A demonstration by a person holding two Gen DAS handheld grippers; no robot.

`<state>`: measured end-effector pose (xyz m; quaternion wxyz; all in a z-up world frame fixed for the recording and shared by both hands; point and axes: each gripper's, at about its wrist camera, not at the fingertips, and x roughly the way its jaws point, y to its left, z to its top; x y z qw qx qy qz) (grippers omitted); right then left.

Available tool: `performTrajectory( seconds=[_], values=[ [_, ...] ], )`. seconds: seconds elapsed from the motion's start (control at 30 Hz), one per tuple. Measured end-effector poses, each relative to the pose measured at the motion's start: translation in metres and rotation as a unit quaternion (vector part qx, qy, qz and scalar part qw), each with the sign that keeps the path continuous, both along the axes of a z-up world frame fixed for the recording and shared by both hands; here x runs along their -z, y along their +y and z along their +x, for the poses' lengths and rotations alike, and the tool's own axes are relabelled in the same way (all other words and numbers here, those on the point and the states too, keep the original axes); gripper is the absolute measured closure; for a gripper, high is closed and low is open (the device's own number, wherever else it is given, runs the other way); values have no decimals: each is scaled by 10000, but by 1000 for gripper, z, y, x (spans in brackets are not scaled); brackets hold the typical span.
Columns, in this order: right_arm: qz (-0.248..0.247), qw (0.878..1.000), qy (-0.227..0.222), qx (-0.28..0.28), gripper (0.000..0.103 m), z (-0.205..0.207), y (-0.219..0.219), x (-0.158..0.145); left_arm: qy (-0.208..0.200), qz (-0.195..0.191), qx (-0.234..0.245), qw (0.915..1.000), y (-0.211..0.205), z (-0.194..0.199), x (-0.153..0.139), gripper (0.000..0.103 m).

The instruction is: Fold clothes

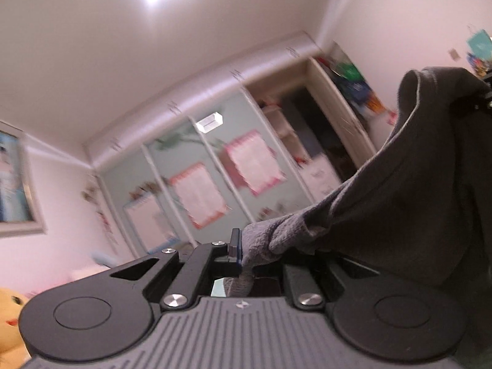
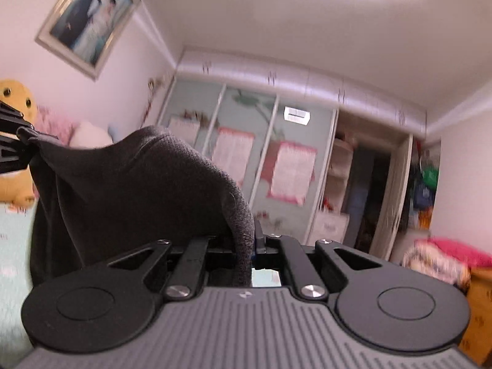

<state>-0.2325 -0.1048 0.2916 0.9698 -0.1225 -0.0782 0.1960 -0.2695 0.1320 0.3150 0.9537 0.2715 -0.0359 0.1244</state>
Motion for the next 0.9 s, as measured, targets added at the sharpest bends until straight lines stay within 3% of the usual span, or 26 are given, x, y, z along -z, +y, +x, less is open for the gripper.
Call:
performTrajectory(
  seconds=[0.1, 0.27, 0.37, 0.43, 0.57, 0.67, 0.73, 0.8, 0.83, 0.87, 0.9],
  values=[
    [-27, 9992, -345, -189, 96, -16, 5, -24, -311, 80, -127, 9994, 1, -30, -21, 94],
    [122, 9961, -624, -616, 96, -47, -7, -69, -896, 564, -265, 9940, -7, -66, -65, 94],
    [245, 9947, -698, -708, 96, -49, -14, -92, -1034, 934, -299, 9898, -16, -63, -83, 94],
    [301, 9950, -594, -747, 96, -41, -15, -99, -846, 941, -274, 9916, -14, -41, -87, 94],
    [189, 9973, 32, -713, 96, 4, -1, -82, 312, 693, -223, 9969, 5, 24, -58, 94],
    [-25, 9959, 754, -490, 95, 63, 20, -40, 1198, 684, -405, 9896, 17, 98, -6, 94],
    [-205, 9918, 1229, -269, 94, 109, 36, -8, 1653, 781, -572, 9815, 28, 148, 28, 89],
    [-384, 9847, 1700, -47, 79, 155, 53, 24, 2298, 871, -690, 9669, 41, 197, 66, 80],
    [-474, 9800, 1933, 64, 74, 177, 61, 40, 2614, 814, -809, 9584, 50, 211, 82, 62],
    [-489, 9753, 2149, 154, 67, 192, 64, 55, 2874, 687, -941, 9507, 58, 218, 94, 51],
    [-430, 9709, 2346, 224, 65, 198, 62, 69, 3123, 551, -1073, 9423, 65, 223, 106, 50]
  ],
)
